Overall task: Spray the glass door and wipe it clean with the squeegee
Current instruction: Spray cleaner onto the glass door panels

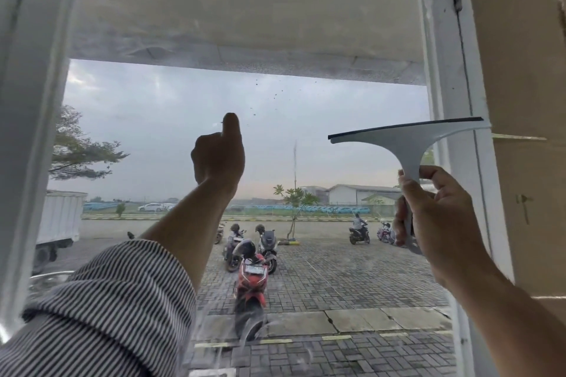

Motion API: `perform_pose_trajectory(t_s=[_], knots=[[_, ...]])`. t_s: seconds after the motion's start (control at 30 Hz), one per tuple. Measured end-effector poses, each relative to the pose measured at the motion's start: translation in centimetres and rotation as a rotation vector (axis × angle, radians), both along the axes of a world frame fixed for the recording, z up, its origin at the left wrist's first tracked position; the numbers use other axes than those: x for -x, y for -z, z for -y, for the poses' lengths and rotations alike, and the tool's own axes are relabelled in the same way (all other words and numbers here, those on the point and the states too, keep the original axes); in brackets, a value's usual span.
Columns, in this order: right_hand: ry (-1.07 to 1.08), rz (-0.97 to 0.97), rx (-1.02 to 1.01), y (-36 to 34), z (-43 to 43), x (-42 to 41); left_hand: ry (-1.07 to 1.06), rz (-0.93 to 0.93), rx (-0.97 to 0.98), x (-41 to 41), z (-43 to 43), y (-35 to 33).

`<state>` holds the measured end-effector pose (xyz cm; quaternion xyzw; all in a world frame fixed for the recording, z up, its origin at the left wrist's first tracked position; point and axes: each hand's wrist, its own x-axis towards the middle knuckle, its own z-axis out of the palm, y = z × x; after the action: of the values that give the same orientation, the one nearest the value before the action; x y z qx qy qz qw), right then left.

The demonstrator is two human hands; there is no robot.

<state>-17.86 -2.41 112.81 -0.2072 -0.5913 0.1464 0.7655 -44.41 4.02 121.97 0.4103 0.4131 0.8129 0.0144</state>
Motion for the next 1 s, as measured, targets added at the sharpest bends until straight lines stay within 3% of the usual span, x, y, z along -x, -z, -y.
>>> perform_pose_trajectory(t_s=[0.13,0.3,0.4,0.57,0.73,0.83,1.0], knots=[[-0.063,-0.002,0.001,0.1,-0.8,2.7,-0.013,0.072,0.006,3.9,0.7,0.8],[-0.165,0.006,-0.006,0.0,-1.4,6.5,0.135,0.077,-0.005,7.0,1.9,3.2],[-0.202,0.030,-0.016,-0.2,-1.3,8.6,0.102,0.038,0.002,8.8,2.7,4.7],[-0.221,0.042,-0.016,-0.1,-0.8,11.1,0.162,0.078,-0.018,11.4,4.0,6.4],[-0.249,0.043,-0.005,-0.1,0.1,13.2,0.136,0.002,-0.025,13.2,5.0,8.0],[-0.248,0.045,0.008,-0.1,0.6,14.3,0.253,-0.038,0.009,13.8,5.3,8.9],[-0.246,0.036,0.031,0.3,1.4,16.0,0.225,0.037,-0.038,14.6,5.8,9.0]])
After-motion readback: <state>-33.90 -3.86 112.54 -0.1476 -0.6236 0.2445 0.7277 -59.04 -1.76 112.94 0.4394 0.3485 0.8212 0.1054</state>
